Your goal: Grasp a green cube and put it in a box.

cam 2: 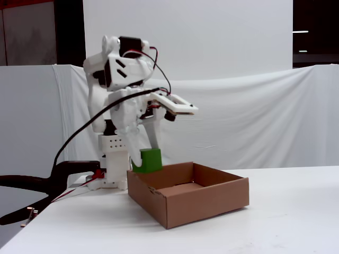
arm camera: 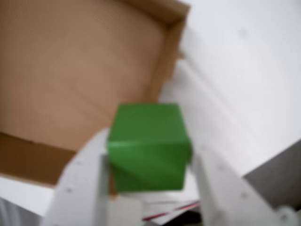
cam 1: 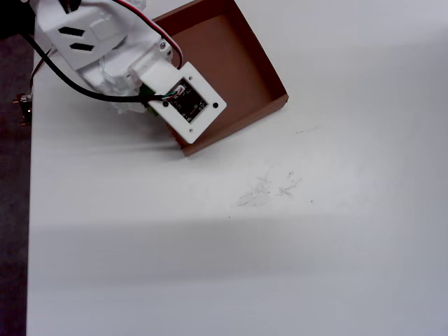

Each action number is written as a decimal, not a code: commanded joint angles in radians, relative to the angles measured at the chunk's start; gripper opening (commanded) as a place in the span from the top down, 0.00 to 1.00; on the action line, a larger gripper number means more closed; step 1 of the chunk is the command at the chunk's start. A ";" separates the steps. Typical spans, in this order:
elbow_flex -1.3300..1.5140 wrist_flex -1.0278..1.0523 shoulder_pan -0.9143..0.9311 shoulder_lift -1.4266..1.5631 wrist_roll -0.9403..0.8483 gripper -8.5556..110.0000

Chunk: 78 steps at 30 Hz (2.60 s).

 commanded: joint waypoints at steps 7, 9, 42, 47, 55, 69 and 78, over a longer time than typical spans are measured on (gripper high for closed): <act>0.003 -0.009 -0.147 0.023 0.055 0.81; 0.011 -0.012 -0.179 0.023 0.075 0.81; 0.198 -0.215 -0.367 -0.109 0.149 0.81; 0.225 -0.250 -0.365 -0.107 0.149 0.81; 0.238 -0.265 -0.364 -0.114 0.149 0.81; 0.284 -0.325 -0.362 -0.112 0.149 0.80; 0.291 -0.334 -0.360 -0.112 0.149 0.78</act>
